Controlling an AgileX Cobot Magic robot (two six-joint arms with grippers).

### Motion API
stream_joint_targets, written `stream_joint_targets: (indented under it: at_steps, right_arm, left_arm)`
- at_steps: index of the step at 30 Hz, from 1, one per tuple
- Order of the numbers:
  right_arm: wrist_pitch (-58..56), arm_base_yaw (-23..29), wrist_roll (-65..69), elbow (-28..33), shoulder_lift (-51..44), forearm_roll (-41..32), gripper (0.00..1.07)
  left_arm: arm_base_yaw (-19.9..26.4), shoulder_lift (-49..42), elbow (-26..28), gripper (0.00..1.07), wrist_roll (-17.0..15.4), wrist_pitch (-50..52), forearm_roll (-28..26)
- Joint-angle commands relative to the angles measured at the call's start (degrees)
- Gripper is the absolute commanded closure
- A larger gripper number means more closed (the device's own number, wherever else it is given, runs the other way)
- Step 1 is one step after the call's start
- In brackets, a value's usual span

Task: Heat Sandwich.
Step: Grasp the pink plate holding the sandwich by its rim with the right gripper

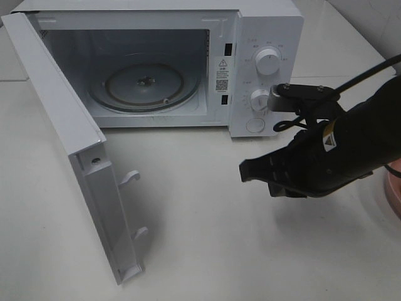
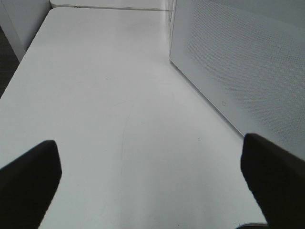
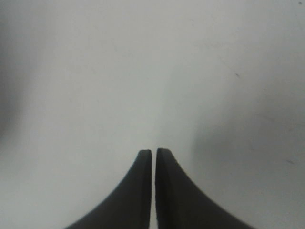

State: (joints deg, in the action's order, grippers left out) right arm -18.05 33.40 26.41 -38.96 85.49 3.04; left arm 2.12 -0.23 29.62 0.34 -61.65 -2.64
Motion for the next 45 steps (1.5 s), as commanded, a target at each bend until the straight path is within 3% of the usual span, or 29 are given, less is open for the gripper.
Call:
stream_joint_targets:
  at_steps: [1, 12, 15, 16, 17, 19, 20, 21, 26, 36, 45]
  right_arm:
    - [-6.82, 0.0, -5.56, -0.06, -1.66, 2.52, 1.0]
    - [-17.02, 0.0, -7.85, -0.74, -3.67, 5.73, 0.92]
    - [-19.54, -2.01, -7.85, -1.6, -3.9, 5.84, 0.77]
    - [-19.54, -2.01, -7.85, -1.6, -3.9, 5.84, 0.77]
    - [-20.11, -3.55, -7.91, -1.6, -3.9, 5.84, 0.65]
    - [-20.97, -4.98, -9.05, -1.6, -4.07, 5.84, 0.52]
    - [-21.94, -5.96, -10.71, -1.6, -4.07, 6.02, 0.37]
    - [-21.94, -5.96, -10.71, -1.6, -4.07, 6.02, 0.37]
    - [-22.63, -6.65, -14.73, -1.6, -4.07, 6.47, 0.1]
    - [-26.01, -6.88, -13.35, -1.78, -4.07, 7.05, 0.15]
    - [-31.23, -14.61, -13.24, -4.24, -4.07, 7.96, 0.17]
  left_arm:
    - [0.0, -1.09, 0.0, 0.09, -0.34, 0.57, -0.23]
    - [0.0, -1.09, 0.0, 0.09, -0.34, 0.57, -0.23]
    - [0.0, -1.09, 0.0, 0.09, -0.34, 0.57, -0.23]
    - [0.0, -1.09, 0.0, 0.09, -0.34, 0.57, -0.23]
    - [0.0, -1.09, 0.0, 0.09, -0.34, 0.57, -0.23]
    - [0.0, -1.09, 0.0, 0.09, -0.34, 0.57, -0.23]
    - [0.0, -1.09, 0.0, 0.09, -0.34, 0.57, -0.23]
    - [0.0, -1.09, 0.0, 0.09, -0.34, 0.57, -0.23]
    - [0.0, -1.09, 0.0, 0.09, -0.34, 0.57, -0.23]
    - [0.0, -1.09, 0.0, 0.09, -0.34, 0.57, -0.23]
    - [0.0, -1.09, 0.0, 0.09, -0.34, 0.57, -0.23]
